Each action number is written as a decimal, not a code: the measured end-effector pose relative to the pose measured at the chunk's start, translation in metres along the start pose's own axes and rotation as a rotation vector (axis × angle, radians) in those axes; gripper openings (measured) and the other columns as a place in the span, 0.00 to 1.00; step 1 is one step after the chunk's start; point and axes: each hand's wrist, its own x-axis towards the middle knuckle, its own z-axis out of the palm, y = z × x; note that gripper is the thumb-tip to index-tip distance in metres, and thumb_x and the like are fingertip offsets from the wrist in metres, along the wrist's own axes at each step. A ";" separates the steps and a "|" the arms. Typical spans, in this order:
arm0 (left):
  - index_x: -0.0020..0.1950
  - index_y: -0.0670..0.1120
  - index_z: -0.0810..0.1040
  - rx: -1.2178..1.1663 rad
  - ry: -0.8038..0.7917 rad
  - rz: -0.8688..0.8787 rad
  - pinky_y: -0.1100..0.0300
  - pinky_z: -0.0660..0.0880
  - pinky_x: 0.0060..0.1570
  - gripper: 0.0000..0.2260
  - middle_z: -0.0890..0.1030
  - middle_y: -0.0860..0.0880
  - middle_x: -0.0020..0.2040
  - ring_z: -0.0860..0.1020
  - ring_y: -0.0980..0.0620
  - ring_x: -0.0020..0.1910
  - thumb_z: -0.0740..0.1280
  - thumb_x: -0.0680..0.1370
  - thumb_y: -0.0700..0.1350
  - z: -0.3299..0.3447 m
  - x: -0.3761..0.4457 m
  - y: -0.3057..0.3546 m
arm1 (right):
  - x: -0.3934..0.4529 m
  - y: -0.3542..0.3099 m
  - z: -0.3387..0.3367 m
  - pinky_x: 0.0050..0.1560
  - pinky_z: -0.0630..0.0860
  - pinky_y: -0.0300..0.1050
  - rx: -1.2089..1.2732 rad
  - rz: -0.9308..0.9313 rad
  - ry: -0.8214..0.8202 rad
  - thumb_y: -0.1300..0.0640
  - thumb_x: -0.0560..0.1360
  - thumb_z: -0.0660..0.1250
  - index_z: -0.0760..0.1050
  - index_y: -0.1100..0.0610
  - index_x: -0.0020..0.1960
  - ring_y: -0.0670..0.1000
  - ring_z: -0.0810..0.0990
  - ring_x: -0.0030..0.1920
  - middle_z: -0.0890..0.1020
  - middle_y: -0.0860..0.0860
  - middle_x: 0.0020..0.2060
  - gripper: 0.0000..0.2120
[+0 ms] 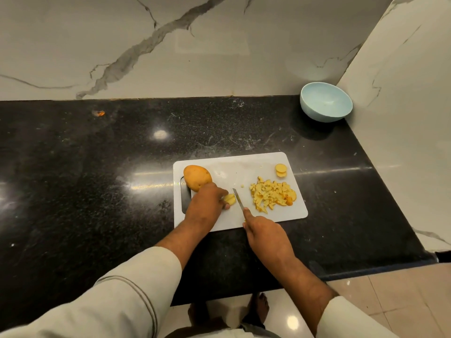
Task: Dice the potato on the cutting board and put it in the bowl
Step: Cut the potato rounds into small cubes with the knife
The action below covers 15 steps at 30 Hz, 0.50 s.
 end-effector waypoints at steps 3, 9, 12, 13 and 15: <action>0.58 0.44 0.82 -0.044 -0.015 -0.037 0.61 0.70 0.43 0.11 0.81 0.46 0.48 0.75 0.54 0.43 0.69 0.76 0.41 -0.001 0.002 0.002 | 0.000 0.001 0.000 0.47 0.76 0.49 -0.030 -0.006 -0.017 0.49 0.83 0.50 0.51 0.51 0.78 0.51 0.77 0.47 0.77 0.51 0.49 0.25; 0.64 0.46 0.79 -0.122 -0.036 -0.099 0.66 0.68 0.45 0.18 0.82 0.48 0.51 0.76 0.56 0.46 0.72 0.74 0.42 -0.002 0.003 0.003 | -0.004 0.001 0.002 0.47 0.77 0.49 -0.027 0.025 0.020 0.50 0.83 0.51 0.52 0.51 0.78 0.51 0.78 0.46 0.77 0.50 0.48 0.24; 0.63 0.45 0.79 -0.069 -0.068 -0.091 0.63 0.70 0.47 0.19 0.81 0.46 0.54 0.78 0.49 0.52 0.73 0.73 0.47 -0.003 0.004 0.009 | -0.006 -0.001 0.004 0.44 0.78 0.49 -0.075 0.004 0.053 0.50 0.83 0.50 0.51 0.51 0.78 0.51 0.78 0.44 0.77 0.50 0.48 0.25; 0.62 0.45 0.80 -0.030 -0.070 -0.077 0.62 0.70 0.47 0.17 0.80 0.45 0.54 0.78 0.48 0.52 0.72 0.74 0.47 -0.004 0.003 0.011 | -0.006 -0.002 0.006 0.42 0.78 0.49 -0.101 -0.012 0.061 0.51 0.83 0.50 0.50 0.52 0.78 0.51 0.78 0.43 0.77 0.50 0.48 0.25; 0.57 0.43 0.82 0.072 -0.063 -0.029 0.59 0.71 0.45 0.12 0.78 0.44 0.51 0.77 0.47 0.48 0.68 0.77 0.46 -0.003 0.001 0.015 | -0.005 -0.006 0.009 0.40 0.77 0.48 -0.138 -0.030 0.071 0.52 0.84 0.50 0.50 0.53 0.78 0.52 0.79 0.41 0.77 0.51 0.48 0.24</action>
